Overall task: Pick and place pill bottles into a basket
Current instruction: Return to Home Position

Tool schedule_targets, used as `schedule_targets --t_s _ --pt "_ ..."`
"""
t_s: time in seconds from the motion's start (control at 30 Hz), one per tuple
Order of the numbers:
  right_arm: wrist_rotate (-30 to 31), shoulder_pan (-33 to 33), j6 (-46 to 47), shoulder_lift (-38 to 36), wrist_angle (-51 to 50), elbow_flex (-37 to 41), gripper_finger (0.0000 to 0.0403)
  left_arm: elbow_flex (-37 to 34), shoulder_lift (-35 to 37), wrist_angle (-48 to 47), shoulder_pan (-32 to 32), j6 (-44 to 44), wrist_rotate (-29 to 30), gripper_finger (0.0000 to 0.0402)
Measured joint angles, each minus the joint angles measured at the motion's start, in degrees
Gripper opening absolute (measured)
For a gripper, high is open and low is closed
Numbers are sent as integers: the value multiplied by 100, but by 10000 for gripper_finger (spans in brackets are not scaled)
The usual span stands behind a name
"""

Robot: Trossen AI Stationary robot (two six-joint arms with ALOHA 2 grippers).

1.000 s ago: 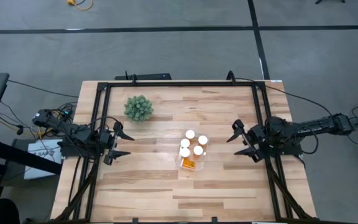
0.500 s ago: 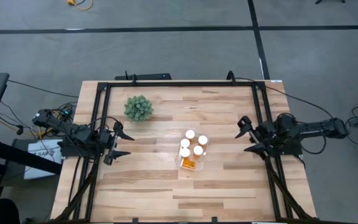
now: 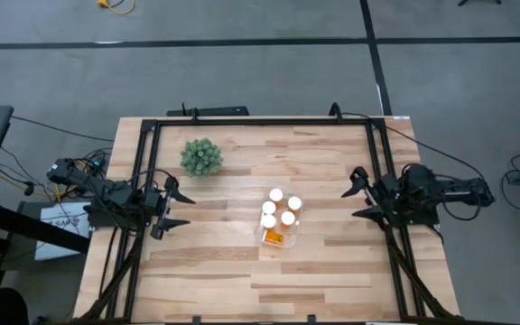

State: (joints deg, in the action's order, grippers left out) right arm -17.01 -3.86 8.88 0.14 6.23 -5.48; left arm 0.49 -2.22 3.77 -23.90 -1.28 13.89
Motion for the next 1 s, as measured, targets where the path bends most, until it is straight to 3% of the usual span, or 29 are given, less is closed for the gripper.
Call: schedule_targets --t_s 0.13,0.33,0.5,0.67,1.0 --pt "833 0 -372 -2 -694 -289 270 0 -1 0 2 0 2 277" --pt "797 -54 -395 -2 -456 -150 270 -2 0 0 2 -2 2 277" --pt "871 -199 -134 -2 322 111 270 0 0 0 0 0 2 277" --pt "1987 -300 -153 -1 118 124 270 0 -1 0 2 -1 0 277" --pt "2445 -326 -41 0 101 490 270 -1 -1 0 1 -1 0 277"
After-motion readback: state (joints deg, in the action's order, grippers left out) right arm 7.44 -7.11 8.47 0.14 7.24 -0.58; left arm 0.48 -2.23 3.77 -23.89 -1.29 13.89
